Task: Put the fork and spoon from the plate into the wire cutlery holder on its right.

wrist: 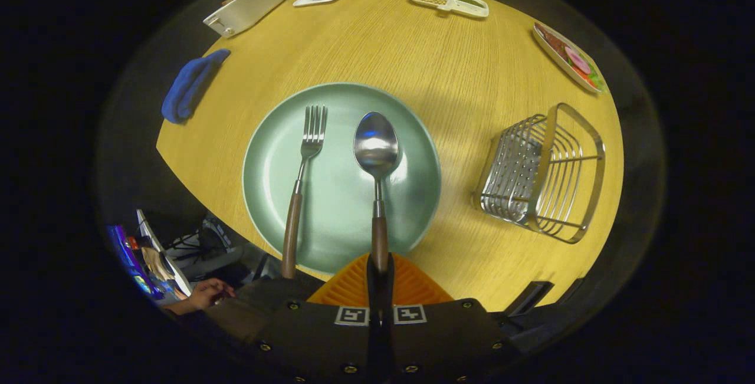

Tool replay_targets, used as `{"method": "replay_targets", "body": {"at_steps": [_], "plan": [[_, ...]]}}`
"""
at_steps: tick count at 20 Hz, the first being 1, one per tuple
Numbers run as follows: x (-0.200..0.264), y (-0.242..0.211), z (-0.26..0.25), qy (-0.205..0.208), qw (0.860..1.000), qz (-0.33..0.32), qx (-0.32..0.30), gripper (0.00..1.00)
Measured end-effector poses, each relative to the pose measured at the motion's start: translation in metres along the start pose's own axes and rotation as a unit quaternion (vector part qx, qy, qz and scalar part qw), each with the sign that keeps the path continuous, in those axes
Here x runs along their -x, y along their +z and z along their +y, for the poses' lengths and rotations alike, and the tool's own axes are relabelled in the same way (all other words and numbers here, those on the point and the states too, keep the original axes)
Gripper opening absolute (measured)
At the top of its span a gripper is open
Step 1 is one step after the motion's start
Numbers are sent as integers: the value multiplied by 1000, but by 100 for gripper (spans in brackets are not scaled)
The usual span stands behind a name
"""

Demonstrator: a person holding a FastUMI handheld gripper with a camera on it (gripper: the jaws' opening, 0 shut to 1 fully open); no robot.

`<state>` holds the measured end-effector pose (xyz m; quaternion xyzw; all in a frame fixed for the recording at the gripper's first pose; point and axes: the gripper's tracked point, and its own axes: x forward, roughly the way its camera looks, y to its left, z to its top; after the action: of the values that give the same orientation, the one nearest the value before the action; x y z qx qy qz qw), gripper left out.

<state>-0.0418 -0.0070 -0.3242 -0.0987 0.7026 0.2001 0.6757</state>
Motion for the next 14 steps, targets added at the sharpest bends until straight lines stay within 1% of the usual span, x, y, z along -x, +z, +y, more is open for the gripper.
{"method": "replay_targets", "body": {"at_steps": [3, 7, 10, 14], "plan": [[23, -13, -12, 0, 999, 30, 44, 1], [59, -25, -44, -33, 992, 61, 101, 1], [83, -32, -58, -32, 989, 81, 119, 1], [108, -39, -85, -49, 983, 106, 139, 1]]}}
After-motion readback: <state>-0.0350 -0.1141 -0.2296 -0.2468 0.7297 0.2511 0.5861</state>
